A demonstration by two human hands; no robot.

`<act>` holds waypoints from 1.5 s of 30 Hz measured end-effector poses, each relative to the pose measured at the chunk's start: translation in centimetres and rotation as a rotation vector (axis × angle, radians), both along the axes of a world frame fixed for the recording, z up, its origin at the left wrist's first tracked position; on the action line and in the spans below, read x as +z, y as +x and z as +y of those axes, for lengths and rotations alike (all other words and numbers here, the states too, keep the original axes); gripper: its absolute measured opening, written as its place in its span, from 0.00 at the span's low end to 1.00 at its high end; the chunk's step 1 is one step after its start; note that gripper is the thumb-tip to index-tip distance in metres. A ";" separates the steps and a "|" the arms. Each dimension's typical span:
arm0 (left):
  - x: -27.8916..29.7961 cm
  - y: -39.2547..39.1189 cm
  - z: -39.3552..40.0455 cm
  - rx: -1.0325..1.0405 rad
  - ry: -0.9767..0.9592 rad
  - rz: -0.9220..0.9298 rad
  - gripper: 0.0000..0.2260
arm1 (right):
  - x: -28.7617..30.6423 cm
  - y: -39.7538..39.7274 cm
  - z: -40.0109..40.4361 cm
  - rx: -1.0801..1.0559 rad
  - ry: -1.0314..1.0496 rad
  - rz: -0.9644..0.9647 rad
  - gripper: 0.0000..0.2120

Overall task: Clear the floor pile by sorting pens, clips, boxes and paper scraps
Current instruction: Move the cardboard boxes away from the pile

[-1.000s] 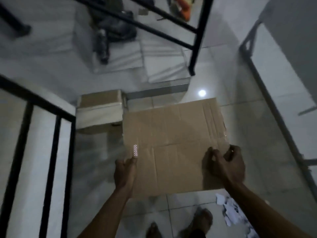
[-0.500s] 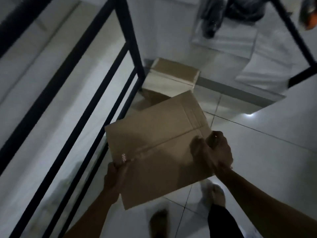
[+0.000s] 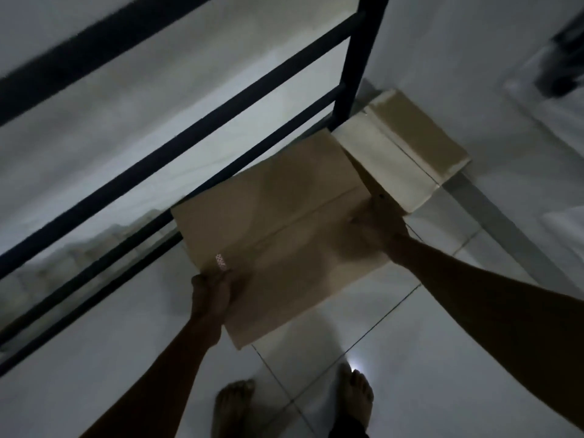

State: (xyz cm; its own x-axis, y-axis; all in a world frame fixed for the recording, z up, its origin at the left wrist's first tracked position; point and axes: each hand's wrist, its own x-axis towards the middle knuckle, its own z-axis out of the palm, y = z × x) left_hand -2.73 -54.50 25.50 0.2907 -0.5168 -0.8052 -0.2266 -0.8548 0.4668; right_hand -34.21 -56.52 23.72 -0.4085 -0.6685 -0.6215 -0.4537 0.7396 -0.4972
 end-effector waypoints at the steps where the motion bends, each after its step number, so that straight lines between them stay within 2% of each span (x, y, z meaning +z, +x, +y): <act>1: -0.7 -0.4 -0.3 0.023 -0.014 -0.023 0.39 | -0.6 -0.4 -0.9 0.000 -0.006 0.005 0.39; 9: -4.2 -4.0 -1.7 0.121 -0.038 -0.056 0.33 | -2.3 -2.2 -5.8 0.109 -0.028 0.197 0.33; 14: -4.7 -6.1 -2.4 0.036 -0.079 -0.065 0.27 | -1.7 -3.0 -6.1 0.166 -0.056 0.288 0.42; 17: -4.8 -7.6 -3.1 0.009 -0.094 -0.100 0.25 | -1.4 -3.5 -5.7 0.219 -0.037 0.296 0.42; 21: -5.1 -7.7 -3.0 0.025 -0.056 -0.145 0.25 | -1.0 -4.2 -4.3 0.233 -0.044 0.270 0.39; 24: -4.3 -8.0 -3.6 0.015 -0.032 -0.182 0.31 | -0.5 -4.7 -2.9 0.208 -0.056 0.220 0.38; 28: -2.9 -8.7 -4.1 -0.153 -0.054 -0.426 0.33 | 0.7 -5.1 -0.5 0.199 -0.014 0.200 0.40; 33: 0.8 -11.3 -4.0 -0.440 -0.475 -0.546 0.28 | 4.4 -5.2 5.3 0.015 -0.032 0.090 0.37; 37: 3.9 -14.2 -2.8 -0.661 -0.784 -0.383 0.22 | 7.2 -4.7 9.8 -0.102 -0.071 0.131 0.35; 40: 5.6 -15.8 -1.6 -0.902 -0.799 -0.277 0.21 | 8.3 -4.4 12.0 -0.168 -0.098 0.130 0.33; 45: 10.7 -17.7 2.1 -1.160 -0.891 -0.064 0.19 | 11.8 -1.3 18.3 -0.434 -0.157 0.162 0.31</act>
